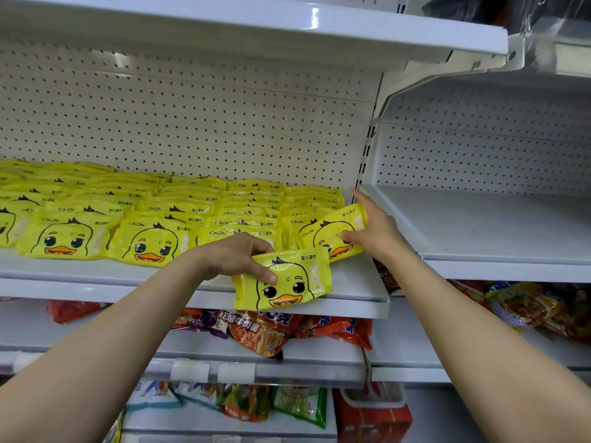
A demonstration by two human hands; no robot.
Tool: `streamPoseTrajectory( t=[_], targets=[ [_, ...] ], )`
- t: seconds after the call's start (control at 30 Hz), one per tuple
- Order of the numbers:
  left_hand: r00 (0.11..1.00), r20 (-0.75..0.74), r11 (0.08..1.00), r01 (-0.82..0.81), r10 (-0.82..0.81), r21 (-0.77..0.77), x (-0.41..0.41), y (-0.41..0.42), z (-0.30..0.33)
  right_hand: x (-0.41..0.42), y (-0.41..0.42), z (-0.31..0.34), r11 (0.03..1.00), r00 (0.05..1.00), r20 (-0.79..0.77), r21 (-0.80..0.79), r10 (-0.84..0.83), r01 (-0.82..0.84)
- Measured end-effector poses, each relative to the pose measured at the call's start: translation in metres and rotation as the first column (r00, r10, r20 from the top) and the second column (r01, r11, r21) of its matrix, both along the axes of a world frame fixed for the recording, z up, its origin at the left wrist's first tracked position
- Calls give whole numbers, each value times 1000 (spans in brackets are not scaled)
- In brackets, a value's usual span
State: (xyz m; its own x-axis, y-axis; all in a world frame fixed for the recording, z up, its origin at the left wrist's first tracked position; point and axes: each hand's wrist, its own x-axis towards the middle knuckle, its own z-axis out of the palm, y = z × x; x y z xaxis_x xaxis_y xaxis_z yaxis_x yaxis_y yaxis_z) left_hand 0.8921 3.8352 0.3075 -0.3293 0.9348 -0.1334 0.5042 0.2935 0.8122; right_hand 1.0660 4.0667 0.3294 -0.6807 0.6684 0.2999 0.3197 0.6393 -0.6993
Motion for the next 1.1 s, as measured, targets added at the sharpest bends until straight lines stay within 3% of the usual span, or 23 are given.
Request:
streamPoseTrajectory(
  t=[0.17,0.43,0.73,1.1],
  targets=[
    [1000,1,1000,-2,2,9,-1,0,1,-2,9,11,996,977,206,85,-55,38],
    [1000,-11,1000,23,-23,-4,1,-2,-2,-7,15,11,992,859,509,70,56,-106],
    [999,-29,999,43,-44,-29,-1,-2,-2,-37,3,9,973,911,389,120,138,-199],
    [996,-88,999,-26,23,-35,-14,-1,-2,-47,-4,-13,903,932,354,422,-77,-86]
  ],
)
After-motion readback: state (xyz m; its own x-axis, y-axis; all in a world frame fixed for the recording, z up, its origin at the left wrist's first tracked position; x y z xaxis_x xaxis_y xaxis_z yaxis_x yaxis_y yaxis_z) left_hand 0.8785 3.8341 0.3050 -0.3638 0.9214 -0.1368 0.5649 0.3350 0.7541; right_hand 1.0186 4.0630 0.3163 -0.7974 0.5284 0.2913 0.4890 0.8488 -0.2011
